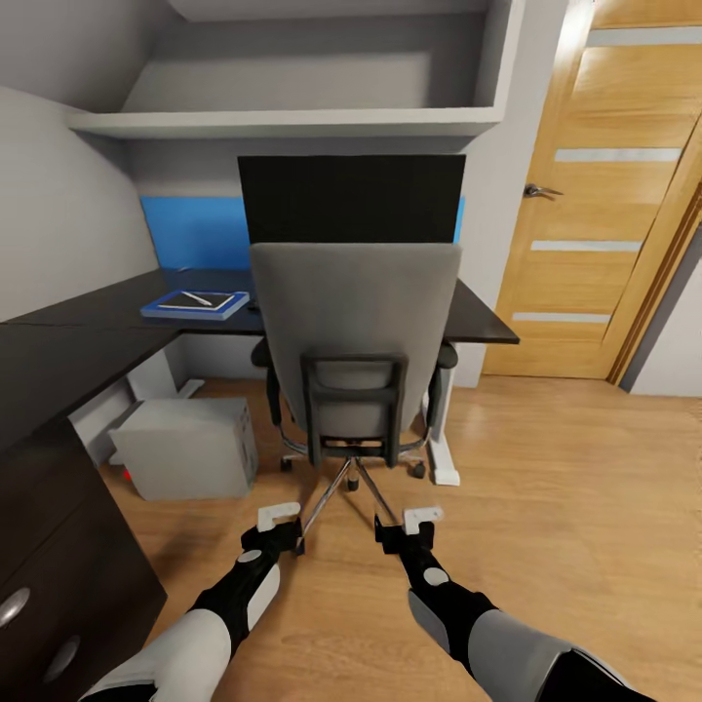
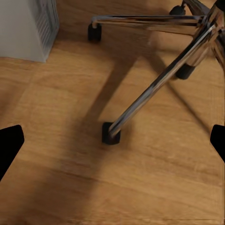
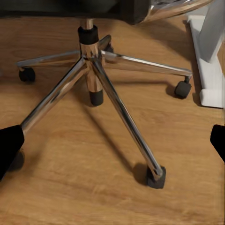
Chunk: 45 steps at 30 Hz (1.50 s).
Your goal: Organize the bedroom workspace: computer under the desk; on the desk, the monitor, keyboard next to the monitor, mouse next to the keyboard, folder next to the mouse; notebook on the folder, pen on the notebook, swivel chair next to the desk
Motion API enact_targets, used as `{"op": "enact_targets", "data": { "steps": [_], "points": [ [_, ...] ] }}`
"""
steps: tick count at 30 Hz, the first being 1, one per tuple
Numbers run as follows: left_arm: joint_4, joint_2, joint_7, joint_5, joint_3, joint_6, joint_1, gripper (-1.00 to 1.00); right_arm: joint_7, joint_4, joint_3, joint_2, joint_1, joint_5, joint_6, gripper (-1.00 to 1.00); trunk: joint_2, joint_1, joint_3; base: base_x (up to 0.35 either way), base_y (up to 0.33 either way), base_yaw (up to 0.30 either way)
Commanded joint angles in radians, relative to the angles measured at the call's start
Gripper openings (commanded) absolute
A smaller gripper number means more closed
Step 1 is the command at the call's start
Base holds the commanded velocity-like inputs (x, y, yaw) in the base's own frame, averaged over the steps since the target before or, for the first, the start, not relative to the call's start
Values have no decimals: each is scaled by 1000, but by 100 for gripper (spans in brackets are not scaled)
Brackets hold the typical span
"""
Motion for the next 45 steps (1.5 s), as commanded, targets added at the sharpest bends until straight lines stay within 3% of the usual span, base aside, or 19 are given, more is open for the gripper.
{"op": "enact_targets", "data": {
  "steps": [1,7,13,14,15,19,20,21,24,28,34,41,45],
  "points": [
    [5,-1,1,-2,5,-4,-1,100,-6,1,8,0,-1,-5,-2,100,0,-1,-1,-337,0,0],
    [96,-1,4,-1,5,-7,-1,100,-6,6,7,-3,-1,-5,-2,100,0,-1,-1,-337,0,0],
    [203,17,8,1,5,-10,-1,100,-5,53,5,-6,-1,-7,-3,100,0,-1,-1,-226,0,0],
    [222,27,9,2,5,-14,-1,100,-5,66,5,-7,0,-9,-4,100,0,-1,-1,-72,0,0],
    [275,58,8,3,6,-35,-1,100,-6,115,3,-10,1,-12,-8,100,0,-1,3,-19,0,0],
    [297,70,10,3,7,-57,-1,100,-6,166,2,-12,2,-13,-38,100,1,-3,18,-9,0,0],
    [301,73,10,3,7,-63,-1,100,-7,180,2,-13,7,-13,-54,100,1,-4,22,-4,0,0],
    [307,75,11,3,7,-77,1,100,-8,202,0,-34,87,-11,-113,100,1,-4,26,0,0,0],
    [307,76,11,3,7,-78,13,100,-8,203,1,-44,104,-10,-119,100,2,-5,38,0,0,0],
    [308,78,13,3,7,-89,63,100,-12,203,2,-61,124,-9,-122,100,3,-7,53,0,0,0],
    [308,89,12,3,7,-196,159,100,-23,204,1,-91,167,-9,-126,100,4,-10,76,0,0,0],
    [308,95,14,3,8,-220,224,100,-24,205,1,-114,193,-9,-138,100,26,-23,101,0,0,0],
    [308,115,9,3,8,-224,277,100,-24,206,2,-127,214,-9,-134,100,54,-38,114,0,0,0]
  ]
}}
